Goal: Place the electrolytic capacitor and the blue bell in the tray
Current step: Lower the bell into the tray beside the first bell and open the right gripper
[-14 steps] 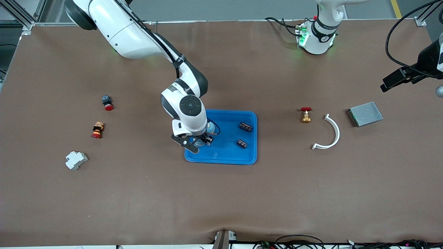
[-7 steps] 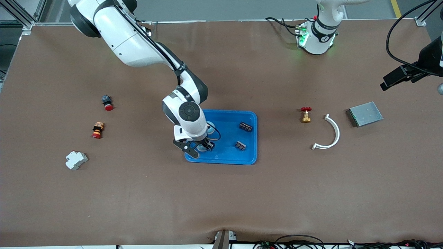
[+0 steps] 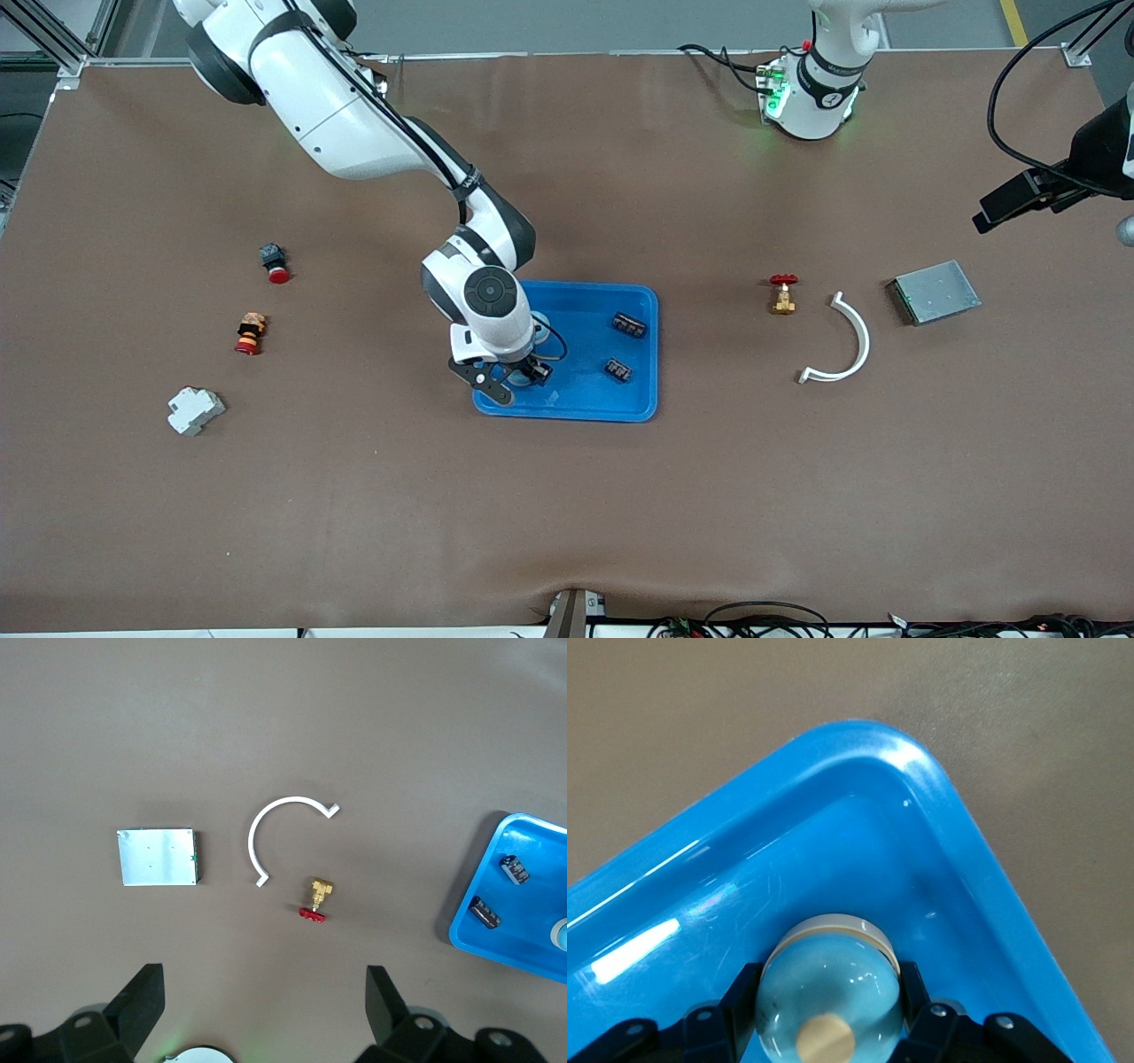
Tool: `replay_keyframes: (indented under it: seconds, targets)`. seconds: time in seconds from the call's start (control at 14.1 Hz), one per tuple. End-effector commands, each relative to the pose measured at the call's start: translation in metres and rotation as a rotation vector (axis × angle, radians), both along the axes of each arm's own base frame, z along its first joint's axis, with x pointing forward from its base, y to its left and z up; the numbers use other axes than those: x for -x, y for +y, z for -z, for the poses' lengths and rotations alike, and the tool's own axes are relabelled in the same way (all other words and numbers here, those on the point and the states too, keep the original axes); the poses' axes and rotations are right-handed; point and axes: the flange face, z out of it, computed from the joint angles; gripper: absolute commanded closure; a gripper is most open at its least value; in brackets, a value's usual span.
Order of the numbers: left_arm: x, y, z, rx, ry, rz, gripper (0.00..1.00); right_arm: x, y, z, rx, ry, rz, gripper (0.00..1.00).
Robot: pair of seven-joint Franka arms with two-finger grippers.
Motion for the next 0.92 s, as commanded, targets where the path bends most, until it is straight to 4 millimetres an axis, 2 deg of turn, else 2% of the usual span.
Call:
replay_keyframes:
  seconds: [0.0,0.49,0.71,0.78,0.85]
  targets:
    - [0.007,0.003,-0.005,0.001,-0.021,0.023,0.00,-0.001,0.005,0.011,0.004,0.000,0.018,1.00]
    - [0.006,0.000,-0.004,-0.036,-0.024,0.033,0.00,0.004,0.020,0.013,-0.006,-0.004,0.055,1.00]
    - [0.006,0.002,-0.008,-0.036,-0.034,0.033,0.00,0.004,0.020,0.013,-0.003,-0.006,0.044,1.00]
    - [0.006,0.004,-0.008,-0.034,-0.034,0.044,0.00,0.004,0.019,0.013,-0.002,-0.005,0.043,0.32]
    - [0.006,0.004,-0.008,-0.034,-0.034,0.047,0.00,0.004,0.020,0.014,0.005,-0.009,0.031,0.00]
